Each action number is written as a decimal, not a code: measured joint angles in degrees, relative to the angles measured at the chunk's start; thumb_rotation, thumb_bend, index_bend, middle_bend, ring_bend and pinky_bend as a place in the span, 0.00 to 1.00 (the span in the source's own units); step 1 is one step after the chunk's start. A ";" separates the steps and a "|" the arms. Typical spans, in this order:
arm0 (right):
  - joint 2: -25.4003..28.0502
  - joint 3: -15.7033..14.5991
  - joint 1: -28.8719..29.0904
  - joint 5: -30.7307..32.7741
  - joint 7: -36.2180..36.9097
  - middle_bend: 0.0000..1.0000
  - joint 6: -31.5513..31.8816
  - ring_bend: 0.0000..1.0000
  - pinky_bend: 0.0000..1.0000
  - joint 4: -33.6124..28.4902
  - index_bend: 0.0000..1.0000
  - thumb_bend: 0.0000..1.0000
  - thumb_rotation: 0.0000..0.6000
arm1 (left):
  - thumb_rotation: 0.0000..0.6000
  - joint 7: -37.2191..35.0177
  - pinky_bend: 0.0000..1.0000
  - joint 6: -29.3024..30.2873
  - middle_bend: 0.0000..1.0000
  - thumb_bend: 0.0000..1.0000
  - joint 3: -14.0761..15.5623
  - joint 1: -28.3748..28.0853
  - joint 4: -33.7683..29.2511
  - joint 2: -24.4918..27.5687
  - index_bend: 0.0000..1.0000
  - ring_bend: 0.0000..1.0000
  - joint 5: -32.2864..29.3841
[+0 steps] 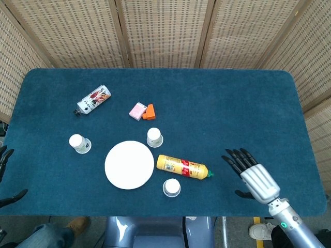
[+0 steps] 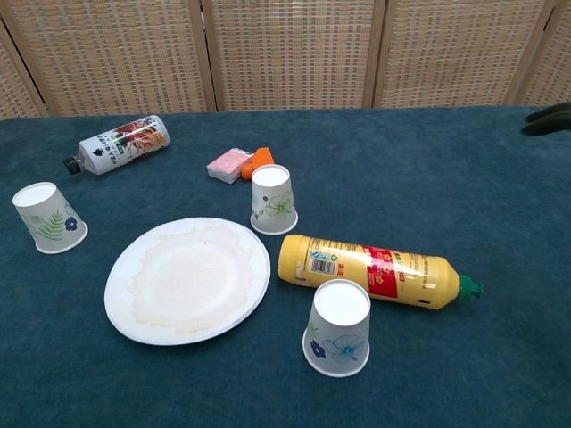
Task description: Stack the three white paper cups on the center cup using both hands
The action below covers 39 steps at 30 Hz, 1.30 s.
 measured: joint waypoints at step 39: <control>-23.49 5.56 21.44 29.45 -28.74 0.40 -22.51 0.33 0.42 -2.29 0.35 0.20 1.00 | 1.00 0.41 0.00 -3.58 0.00 0.00 -0.59 -1.86 0.43 -0.13 0.00 0.00 -1.99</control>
